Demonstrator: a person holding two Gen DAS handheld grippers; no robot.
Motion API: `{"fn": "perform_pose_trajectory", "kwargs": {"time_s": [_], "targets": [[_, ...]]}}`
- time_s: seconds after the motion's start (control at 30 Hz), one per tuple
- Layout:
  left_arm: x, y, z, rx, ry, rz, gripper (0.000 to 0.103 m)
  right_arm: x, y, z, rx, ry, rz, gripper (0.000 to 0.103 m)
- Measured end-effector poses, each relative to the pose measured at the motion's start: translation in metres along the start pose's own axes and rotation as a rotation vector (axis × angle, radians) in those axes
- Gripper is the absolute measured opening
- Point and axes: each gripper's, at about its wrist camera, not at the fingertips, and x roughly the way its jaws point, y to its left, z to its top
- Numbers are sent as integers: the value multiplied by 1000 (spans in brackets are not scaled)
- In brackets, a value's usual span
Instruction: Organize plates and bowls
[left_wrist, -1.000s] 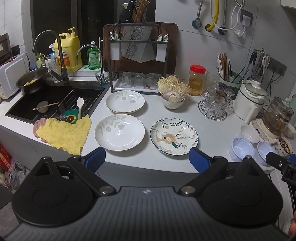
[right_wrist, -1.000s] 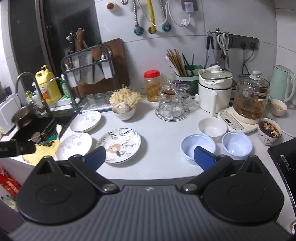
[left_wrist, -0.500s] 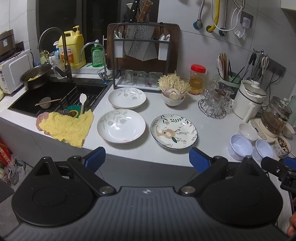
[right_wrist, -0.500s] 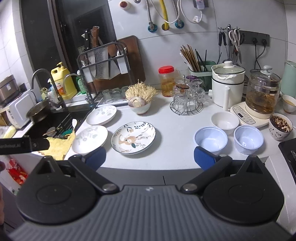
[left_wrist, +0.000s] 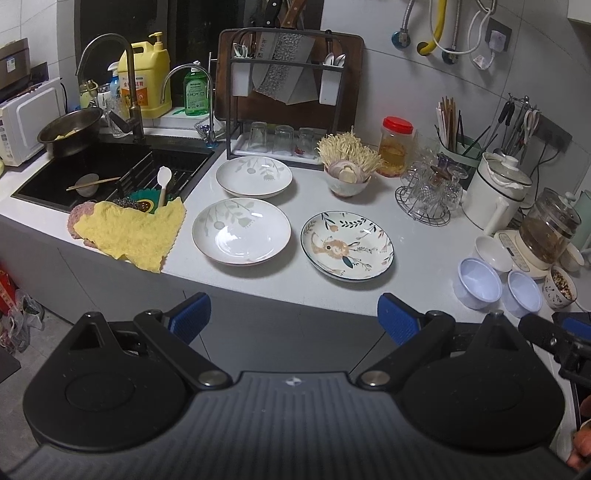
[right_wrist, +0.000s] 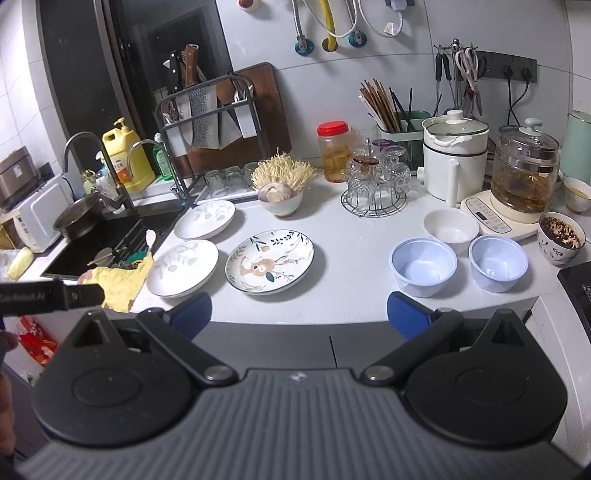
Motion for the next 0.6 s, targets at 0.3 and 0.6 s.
{"fn": "perform_pose_trajectory", "kwargs": {"time_s": [0.3, 0.6], "targets": [[45, 21, 36, 27, 21, -27, 99, 38, 21, 16, 22, 3, 17, 103], [124, 76, 87, 25, 86, -44, 99, 107, 72, 39, -1, 21, 43, 103]]}}
